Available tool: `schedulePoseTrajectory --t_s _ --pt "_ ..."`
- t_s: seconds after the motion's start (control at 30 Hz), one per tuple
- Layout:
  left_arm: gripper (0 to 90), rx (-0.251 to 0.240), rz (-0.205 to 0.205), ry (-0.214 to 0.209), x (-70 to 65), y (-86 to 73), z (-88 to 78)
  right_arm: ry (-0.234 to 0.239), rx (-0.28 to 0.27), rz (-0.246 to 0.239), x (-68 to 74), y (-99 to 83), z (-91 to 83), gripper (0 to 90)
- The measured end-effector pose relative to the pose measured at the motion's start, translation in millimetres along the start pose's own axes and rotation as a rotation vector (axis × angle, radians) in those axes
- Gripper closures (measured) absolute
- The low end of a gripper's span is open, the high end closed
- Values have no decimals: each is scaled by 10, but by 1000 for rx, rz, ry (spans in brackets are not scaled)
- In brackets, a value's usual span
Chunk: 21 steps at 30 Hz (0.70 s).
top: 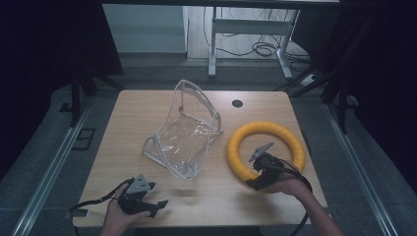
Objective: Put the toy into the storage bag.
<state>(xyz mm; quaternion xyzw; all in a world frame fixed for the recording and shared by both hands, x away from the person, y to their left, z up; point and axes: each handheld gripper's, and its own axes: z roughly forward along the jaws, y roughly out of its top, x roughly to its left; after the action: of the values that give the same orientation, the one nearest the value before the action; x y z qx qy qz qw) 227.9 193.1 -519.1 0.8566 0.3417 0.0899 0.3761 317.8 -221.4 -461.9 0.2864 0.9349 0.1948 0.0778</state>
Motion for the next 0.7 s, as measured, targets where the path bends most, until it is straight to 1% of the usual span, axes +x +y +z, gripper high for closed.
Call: schedulePoseTrajectory --t_s 0.03,0.07,0.13,0.17,0.2,0.23,0.27,0.3,0.43,0.47,0.5,0.6,0.63,0.7 --pt "200 0 0 0 0 0 0 0 16 -9 -4 -6 14 273" --pt "200 0 0 0 1 0 0 0 16 -9 -4 -6 14 273" --pt "200 2 0 0 2 0 8 5 37 -22 -14 -11 33 278" --pt "200 4 -1 0 1 0 13 3 62 -29 -19 -11 55 278" --pt "200 5 -1 -2 0 -1 17 3 62 -29 -19 -11 55 278" --pt "200 6 0 -2 0 -2 21 1 89 -42 -24 -8 88 278" --pt "200 8 0 -2 -1 -3 23 1 89 -42 -24 -8 88 278" --pt "200 8 1 -1 -2 -3 22 0 118 -51 -36 -9 129 282" --pt "200 6 4 1 0 -4 14 15 166 -65 -47 -6 194 306" --pt "200 5 3 1 1 -4 14 15 166 -65 -47 -6 194 306" --pt "200 6 3 1 1 -4 15 16 189 -79 -51 3 235 318" --pt "200 7 5 0 0 -6 22 23 205 -89 -49 12 269 325" --pt "200 7 2 0 -2 -7 24 24 223 -96 -44 26 311 334" --pt "200 6 2 0 -2 -8 24 28 229 -100 -43 30 333 341"
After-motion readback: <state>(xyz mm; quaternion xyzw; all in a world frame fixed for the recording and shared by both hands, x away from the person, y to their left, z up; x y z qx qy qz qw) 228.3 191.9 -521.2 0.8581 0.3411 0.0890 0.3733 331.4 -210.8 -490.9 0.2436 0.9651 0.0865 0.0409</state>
